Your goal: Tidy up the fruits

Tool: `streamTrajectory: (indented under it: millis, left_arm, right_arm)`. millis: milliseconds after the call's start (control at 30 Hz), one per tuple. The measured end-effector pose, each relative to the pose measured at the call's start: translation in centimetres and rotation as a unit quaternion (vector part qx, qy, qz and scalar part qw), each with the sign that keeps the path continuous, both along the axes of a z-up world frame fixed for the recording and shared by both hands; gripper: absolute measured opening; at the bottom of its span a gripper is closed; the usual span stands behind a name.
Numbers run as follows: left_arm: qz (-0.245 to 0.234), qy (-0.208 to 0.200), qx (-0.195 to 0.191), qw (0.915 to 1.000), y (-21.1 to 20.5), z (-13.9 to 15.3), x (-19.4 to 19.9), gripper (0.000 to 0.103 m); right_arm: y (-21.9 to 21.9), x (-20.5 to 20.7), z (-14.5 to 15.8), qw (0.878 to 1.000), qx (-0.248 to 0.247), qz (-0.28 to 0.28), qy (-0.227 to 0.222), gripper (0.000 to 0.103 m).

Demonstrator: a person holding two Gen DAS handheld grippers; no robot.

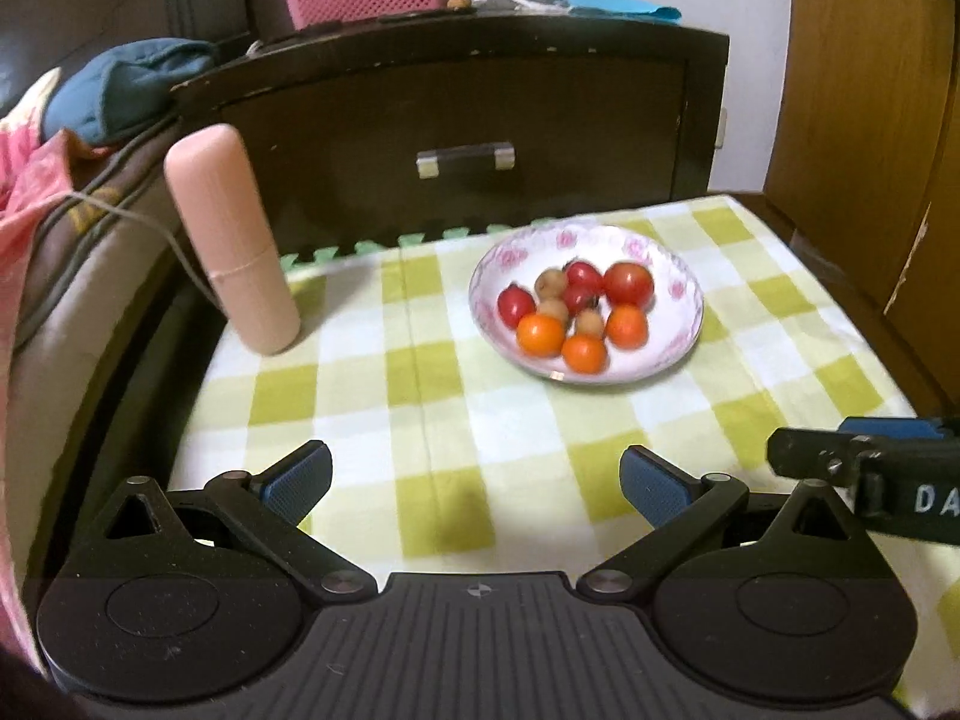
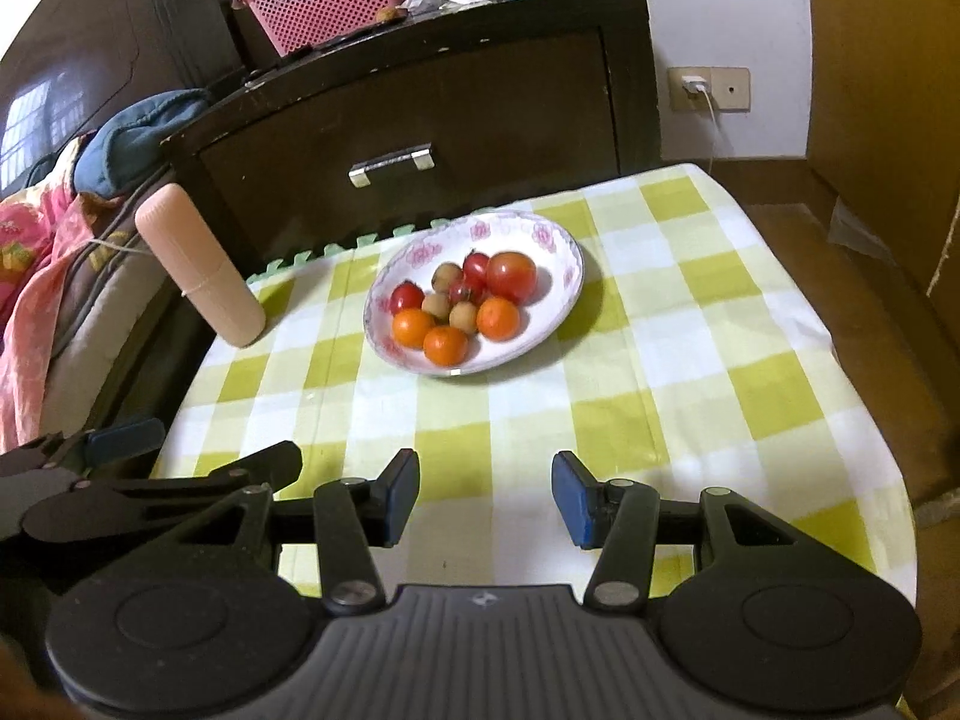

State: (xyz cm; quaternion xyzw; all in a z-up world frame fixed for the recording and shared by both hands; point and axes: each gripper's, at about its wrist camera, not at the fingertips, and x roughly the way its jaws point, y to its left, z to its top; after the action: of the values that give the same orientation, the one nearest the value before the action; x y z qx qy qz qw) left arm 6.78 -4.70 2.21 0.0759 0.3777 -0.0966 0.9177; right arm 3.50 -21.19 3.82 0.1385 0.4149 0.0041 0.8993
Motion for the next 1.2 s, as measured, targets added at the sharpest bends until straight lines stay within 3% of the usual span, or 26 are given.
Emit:
streamTrajectory:
  millis: [367, 1200]
  left_arm:
    - [-0.002, 0.012, 0.022, 0.9997, 0.4, -0.5, -2.7, 0.103]
    - [-0.011, 0.028, 0.015, 0.9995, 0.9, -0.6, -5.3, 0.103]
  right_arm:
    - [1.3, -2.9, -0.6, 1.0, -0.012, 0.004, 0.02, 0.047]
    - [2.7, -5.8, -1.2, 0.999, -0.02, 0.013, 0.04, 0.047]
